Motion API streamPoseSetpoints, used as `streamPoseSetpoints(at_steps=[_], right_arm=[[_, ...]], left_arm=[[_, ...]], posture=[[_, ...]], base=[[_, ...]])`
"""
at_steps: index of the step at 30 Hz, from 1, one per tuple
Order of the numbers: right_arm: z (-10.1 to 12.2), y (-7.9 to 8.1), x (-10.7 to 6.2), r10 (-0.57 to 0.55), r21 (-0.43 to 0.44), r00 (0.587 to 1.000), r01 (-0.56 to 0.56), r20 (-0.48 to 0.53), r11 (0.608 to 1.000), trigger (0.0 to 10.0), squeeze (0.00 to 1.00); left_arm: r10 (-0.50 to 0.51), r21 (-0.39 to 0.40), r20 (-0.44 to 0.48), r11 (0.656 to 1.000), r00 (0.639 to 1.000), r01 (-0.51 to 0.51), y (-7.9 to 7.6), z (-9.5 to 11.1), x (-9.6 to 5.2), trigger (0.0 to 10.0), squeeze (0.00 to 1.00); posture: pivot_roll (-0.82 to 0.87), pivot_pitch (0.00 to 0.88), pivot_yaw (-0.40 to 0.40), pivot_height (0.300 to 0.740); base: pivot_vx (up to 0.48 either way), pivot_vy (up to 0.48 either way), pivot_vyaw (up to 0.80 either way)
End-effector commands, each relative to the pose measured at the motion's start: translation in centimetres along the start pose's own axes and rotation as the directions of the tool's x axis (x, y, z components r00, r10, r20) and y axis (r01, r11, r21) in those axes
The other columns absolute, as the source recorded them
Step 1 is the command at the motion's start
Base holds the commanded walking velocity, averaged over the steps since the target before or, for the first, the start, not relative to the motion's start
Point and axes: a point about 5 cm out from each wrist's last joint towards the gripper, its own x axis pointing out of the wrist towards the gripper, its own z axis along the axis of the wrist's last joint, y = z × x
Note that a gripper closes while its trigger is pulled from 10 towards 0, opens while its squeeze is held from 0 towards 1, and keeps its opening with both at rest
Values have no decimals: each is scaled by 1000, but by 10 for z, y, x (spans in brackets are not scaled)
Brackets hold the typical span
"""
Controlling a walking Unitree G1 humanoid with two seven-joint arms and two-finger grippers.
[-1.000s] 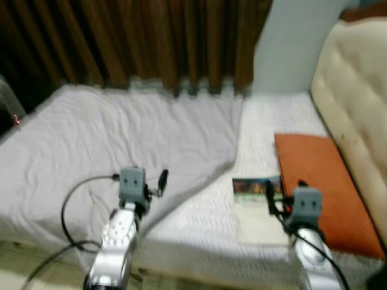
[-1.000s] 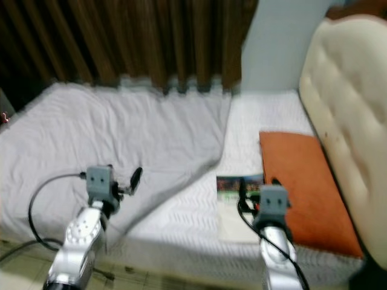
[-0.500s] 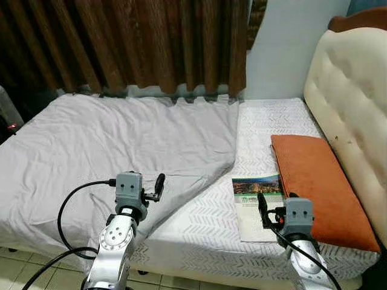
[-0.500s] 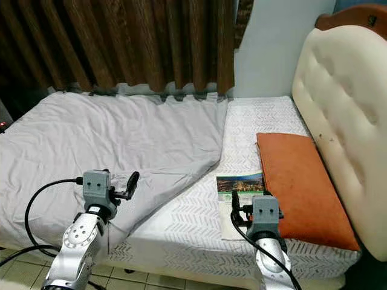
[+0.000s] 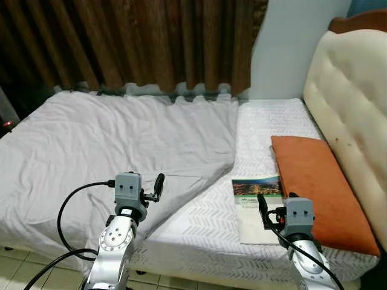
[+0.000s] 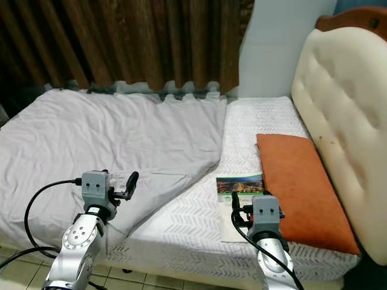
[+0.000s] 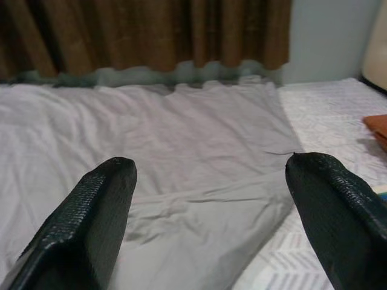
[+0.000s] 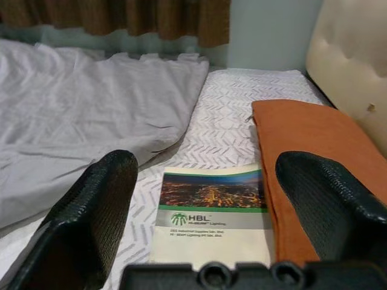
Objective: Clean up the room
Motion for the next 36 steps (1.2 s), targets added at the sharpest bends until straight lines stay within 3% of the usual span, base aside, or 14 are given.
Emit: streamPoseSetpoints(at_steps=[1, 21, 31, 36], right_arm=[[3, 6, 2, 22, 10, 1000, -22, 2, 1000, 10000, 0], [1, 10, 3, 70, 9, 997, -70, -21, 998, 10000, 0], [2, 15, 4, 97, 15, 995, -97, -23, 995, 10000, 0], [1, 17, 2, 103, 14, 994, -103, -22, 995, 10000, 0]], left_arm=[[22, 5, -23, 1000, 999, -22, 5, -4, -2, 10000, 0], [11, -25, -43, 1000, 999, -12, 4, -8, -4, 10000, 0], [16, -5, -42, 1000, 999, -16, 5, -6, -3, 10000, 0], [23, 28, -51, 999, 998, -22, 4, -8, -6, 10000, 0]], posture=[[-84, 25, 57, 740], [-73, 31, 44, 740], [-70, 38, 43, 740], [-71, 46, 44, 740]], base=[[0, 480, 0], [0, 480, 0], [0, 480, -799], [0, 0, 0]])
